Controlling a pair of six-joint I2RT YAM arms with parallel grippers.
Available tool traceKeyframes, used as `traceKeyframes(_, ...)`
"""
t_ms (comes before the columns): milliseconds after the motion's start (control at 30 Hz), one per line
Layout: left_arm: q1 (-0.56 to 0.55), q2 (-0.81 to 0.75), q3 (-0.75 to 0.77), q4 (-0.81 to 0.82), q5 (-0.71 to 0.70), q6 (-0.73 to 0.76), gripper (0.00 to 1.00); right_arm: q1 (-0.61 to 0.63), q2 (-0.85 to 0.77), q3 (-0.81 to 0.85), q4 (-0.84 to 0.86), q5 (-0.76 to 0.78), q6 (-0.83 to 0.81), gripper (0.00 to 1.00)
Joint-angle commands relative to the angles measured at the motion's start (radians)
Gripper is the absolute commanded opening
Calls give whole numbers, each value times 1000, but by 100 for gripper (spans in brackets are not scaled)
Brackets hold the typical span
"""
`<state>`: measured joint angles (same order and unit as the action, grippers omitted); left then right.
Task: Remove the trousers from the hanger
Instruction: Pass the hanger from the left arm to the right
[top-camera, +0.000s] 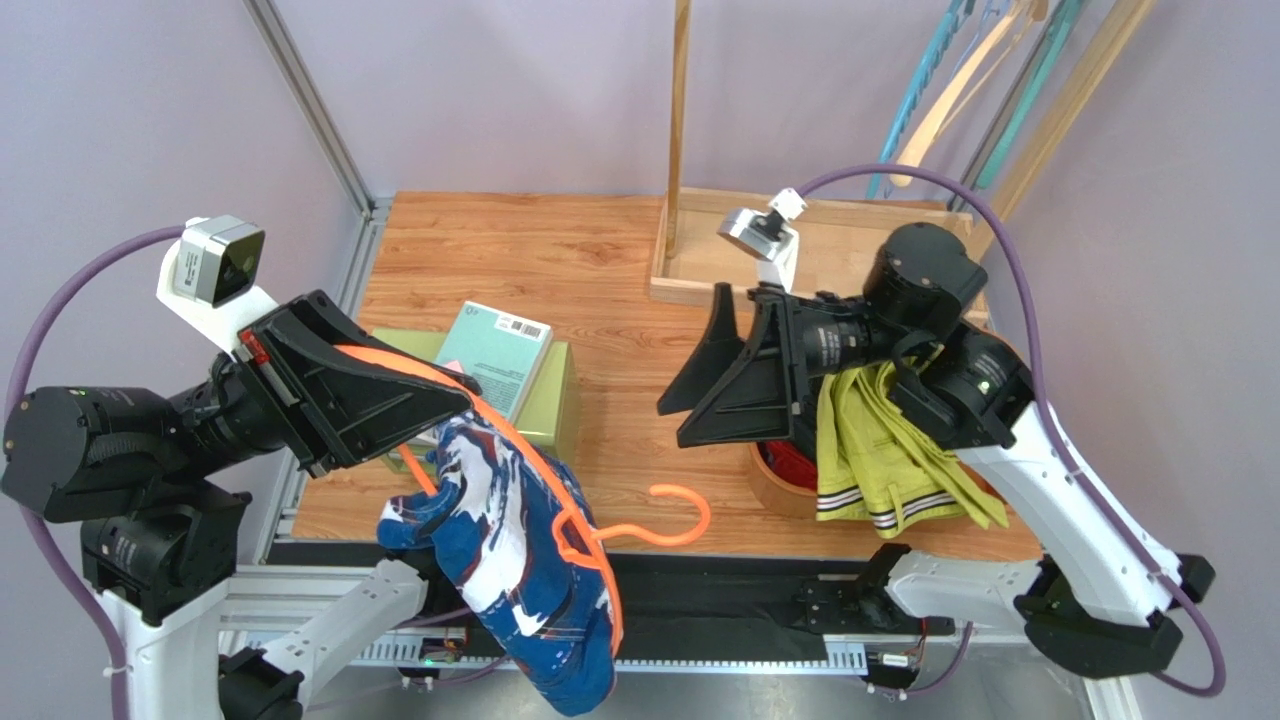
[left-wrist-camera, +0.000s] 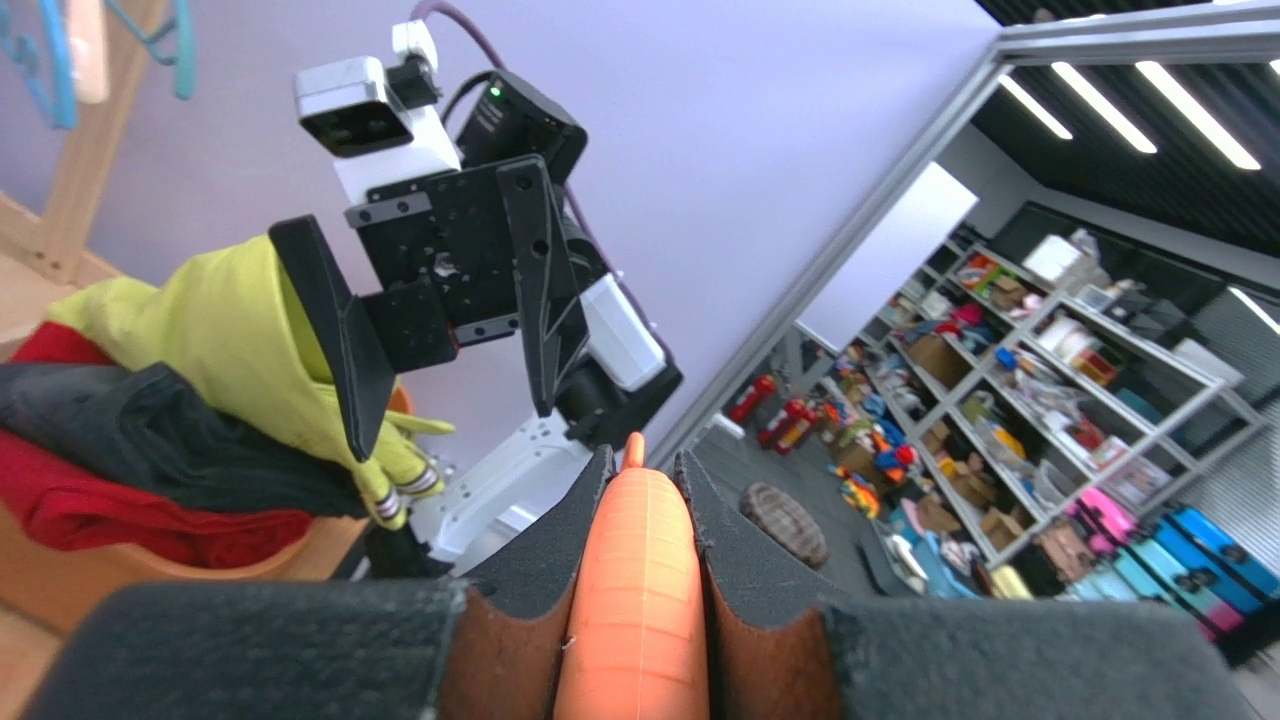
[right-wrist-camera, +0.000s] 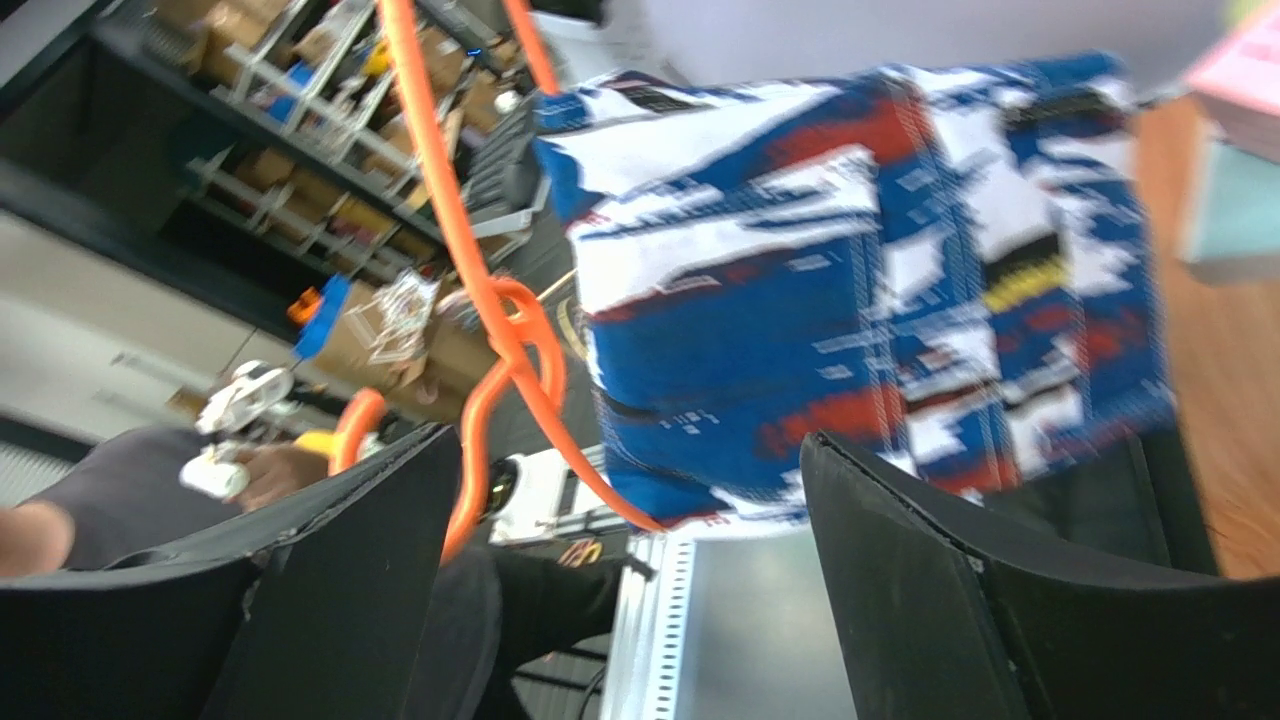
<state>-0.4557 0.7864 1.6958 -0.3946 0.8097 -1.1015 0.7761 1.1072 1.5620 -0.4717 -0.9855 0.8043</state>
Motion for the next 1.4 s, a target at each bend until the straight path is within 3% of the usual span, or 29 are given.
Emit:
traceKeyframes(0, 3, 22, -21, 195, 66, -156, 0, 109, 133, 137, 142, -1, 108, 87)
traceKeyframes(133, 3, 20, -83, 264, 95, -201, 0, 270, 210, 211, 223, 34, 159, 86)
traceKeyframes(367, 3, 11, -137, 321, 114, -233, 0, 403, 249, 204, 300, 103, 254, 80)
traceKeyframes(533, 3, 2, -179, 341, 114, -236, 0, 477, 253, 187, 327, 145, 279, 64)
traceKeyframes(600, 3, 7, -192, 368, 112, -250, 0, 495, 249, 168, 346, 166, 303, 62)
traceKeyframes(700, 3, 28, -203, 376, 115, -261, 0, 525, 241, 124, 419, 202, 343, 44)
traceKeyframes(800, 3, 39, -196, 309, 109, -226, 0, 542, 220, 77, 453, 255, 365, 4)
traceKeyframes(833, 3, 40, -188, 287, 106, -204, 0, 543, 211, 66, 452, 274, 368, 0)
traceKeyframes(900, 3, 45, -183, 235, 97, -183, 9, 543, 168, 37, 426, 351, 362, 0)
traceKeyframes(933, 3, 43, -176, 212, 76, -138, 27, 543, 151, 32, 404, 390, 345, 0)
traceKeyframes(967, 3, 40, -167, 177, 59, -111, 35, 542, 138, 29, 386, 424, 337, 0)
traceKeyframes(1067, 3, 42, -96, -72, -35, 32, 61, 529, 89, 32, 302, 536, 329, 0)
traceKeyframes(1167, 3, 63, 26, -319, -124, 205, 79, 516, 34, 26, 210, 657, 329, 0)
traceKeyframes(1367, 3, 71, 226, -677, -378, 396, 77, 465, -38, 24, 75, 838, 357, 0)
